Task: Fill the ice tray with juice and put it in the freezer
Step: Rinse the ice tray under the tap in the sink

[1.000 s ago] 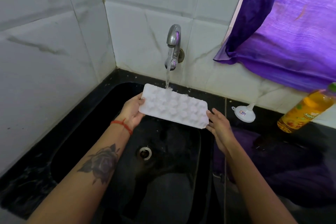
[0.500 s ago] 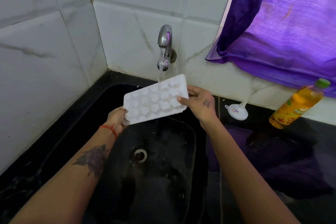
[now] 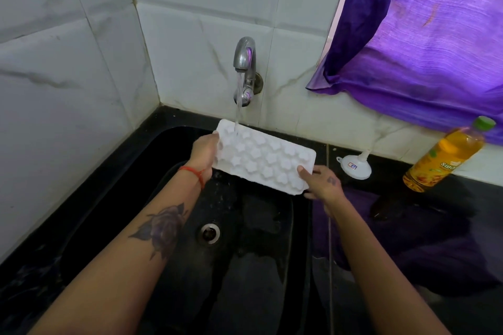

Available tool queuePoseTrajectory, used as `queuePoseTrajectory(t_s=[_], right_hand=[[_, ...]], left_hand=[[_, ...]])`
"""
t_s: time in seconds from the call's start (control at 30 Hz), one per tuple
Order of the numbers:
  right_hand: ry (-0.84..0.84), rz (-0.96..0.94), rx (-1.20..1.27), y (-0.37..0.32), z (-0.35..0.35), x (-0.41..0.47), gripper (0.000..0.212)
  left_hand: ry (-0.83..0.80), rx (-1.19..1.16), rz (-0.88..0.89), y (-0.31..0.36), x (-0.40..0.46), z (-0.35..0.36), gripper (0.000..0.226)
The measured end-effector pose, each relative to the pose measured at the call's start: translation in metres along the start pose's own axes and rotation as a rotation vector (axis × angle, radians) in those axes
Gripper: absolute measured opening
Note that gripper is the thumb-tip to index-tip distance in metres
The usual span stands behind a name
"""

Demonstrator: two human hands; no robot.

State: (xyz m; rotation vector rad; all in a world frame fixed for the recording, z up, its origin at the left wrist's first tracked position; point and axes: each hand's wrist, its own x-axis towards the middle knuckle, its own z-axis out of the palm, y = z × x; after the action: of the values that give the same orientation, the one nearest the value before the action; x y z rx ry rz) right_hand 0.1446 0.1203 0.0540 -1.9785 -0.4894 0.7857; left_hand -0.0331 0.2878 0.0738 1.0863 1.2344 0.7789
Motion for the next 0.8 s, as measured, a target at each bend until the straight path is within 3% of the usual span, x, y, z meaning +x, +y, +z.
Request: queuePoseTrajectory(t_s=[0.13, 0.33, 0.5, 0.6, 0.7, 0.8], right_hand=[[-0.129, 0.053, 0.114, -0.002, 0.027, -0.005, 0.046], [-0.329, -0.011, 0.204, -0.035, 0.07, -0.012, 0.054], [-0.322, -0.027, 0.265, -0.052, 0.09, -0.015, 0.056], [-0.235, 0.004, 0.361, -0.051, 0.088, -0.016, 0.039], [-0.136, -0.008, 0.428, -0.04, 0.076, -0.015, 0.008], [-0.101, -0.001, 0.42, -0.024, 0.056, -0.007, 0.035]], left_hand=[[0.052, 0.09, 0.098, 0.006, 0.004, -0.023, 0.032], [0.103, -0.013, -0.052, -0.003, 0.014, -0.095, 0.061], [0.063, -0.515, -0.272, -0.023, 0.007, -0.123, 0.083], [-0.059, -0.765, -0.344, -0.03, 0.006, -0.118, 0.1], [-0.025, -0.787, -0.251, -0.029, -0.003, -0.094, 0.062], [-0.079, -0.769, -0.112, -0.024, -0.009, -0.07, 0.025]])
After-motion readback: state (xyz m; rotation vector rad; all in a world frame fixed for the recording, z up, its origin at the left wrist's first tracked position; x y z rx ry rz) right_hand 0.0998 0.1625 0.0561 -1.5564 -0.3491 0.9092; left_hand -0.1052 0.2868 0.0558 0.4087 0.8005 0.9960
